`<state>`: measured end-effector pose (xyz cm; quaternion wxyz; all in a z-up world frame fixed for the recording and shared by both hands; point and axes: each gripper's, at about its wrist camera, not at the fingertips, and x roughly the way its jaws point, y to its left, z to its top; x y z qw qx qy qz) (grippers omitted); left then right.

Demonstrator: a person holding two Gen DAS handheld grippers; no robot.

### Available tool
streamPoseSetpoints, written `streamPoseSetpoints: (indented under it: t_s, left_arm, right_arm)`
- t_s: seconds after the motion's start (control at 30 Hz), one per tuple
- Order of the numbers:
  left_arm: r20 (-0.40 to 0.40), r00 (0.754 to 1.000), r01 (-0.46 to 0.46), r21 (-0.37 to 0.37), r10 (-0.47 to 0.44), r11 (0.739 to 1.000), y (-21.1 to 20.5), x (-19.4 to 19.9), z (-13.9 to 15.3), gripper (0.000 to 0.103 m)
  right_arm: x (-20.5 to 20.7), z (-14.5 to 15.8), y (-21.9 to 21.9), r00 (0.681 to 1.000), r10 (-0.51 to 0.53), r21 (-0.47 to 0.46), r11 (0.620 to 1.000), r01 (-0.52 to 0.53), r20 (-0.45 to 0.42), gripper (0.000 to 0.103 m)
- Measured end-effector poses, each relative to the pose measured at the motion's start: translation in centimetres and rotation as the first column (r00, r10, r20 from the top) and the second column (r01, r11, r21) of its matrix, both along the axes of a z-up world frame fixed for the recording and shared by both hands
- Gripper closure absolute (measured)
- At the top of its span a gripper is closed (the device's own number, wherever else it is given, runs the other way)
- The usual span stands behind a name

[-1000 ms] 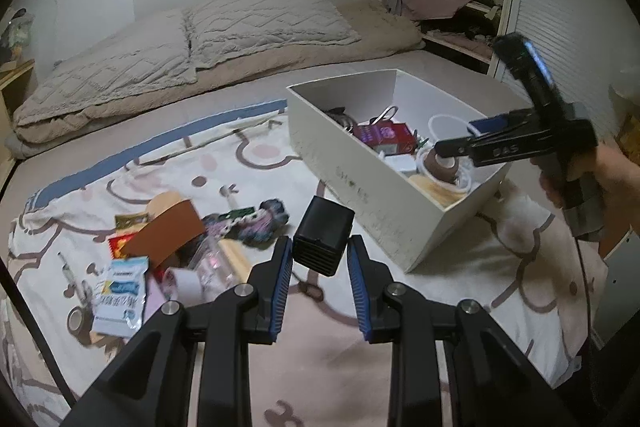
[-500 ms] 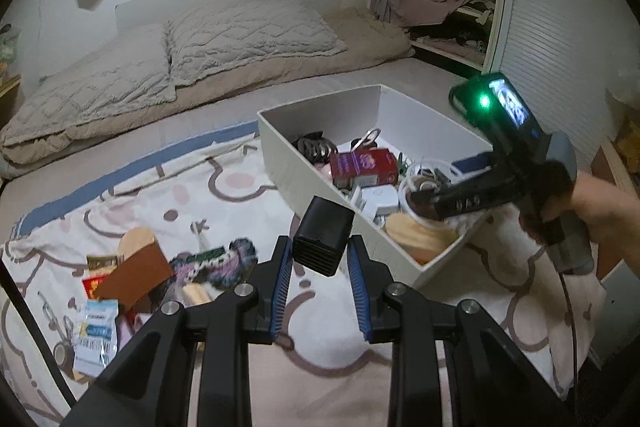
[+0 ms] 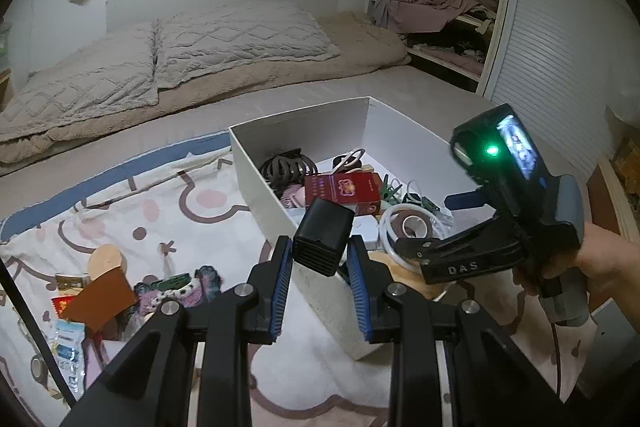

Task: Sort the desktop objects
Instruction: 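Open the right tool to drop the white ring into the shoe box, then carry the black cube over the shoe box with the left tool and open it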

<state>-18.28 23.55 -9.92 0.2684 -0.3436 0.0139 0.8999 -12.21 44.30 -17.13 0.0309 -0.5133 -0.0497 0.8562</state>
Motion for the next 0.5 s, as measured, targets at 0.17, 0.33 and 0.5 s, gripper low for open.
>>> streamPoseSetpoints:
  t_s: [0.17,0.33,0.5]
  left_arm:
    - [0.011,1.000,0.008,-0.001,-0.008,1.000,1.8,-0.7,-0.2,0.075]
    - [0.040,0.999,0.018,0.002,-0.018,1.000,4.1,-1.9,-0.8,0.075]
    - [0.067,0.997,0.031,-0.010,-0.030,0.999,6.4,-2.7,-1.8,0.075]
  right_arm:
    - [1.1,2.0,1.6,0.997,-0.041,-0.081,0.996,0.035,-0.065,0.010]
    - [2.2,4.0,2.9,0.990,-0.064,-0.138,0.989,0.046,-0.126,0.010]
    - [3.3,5.0,3.9,0.984,-0.066,-0.165,0.985,0.039,-0.163,0.010]
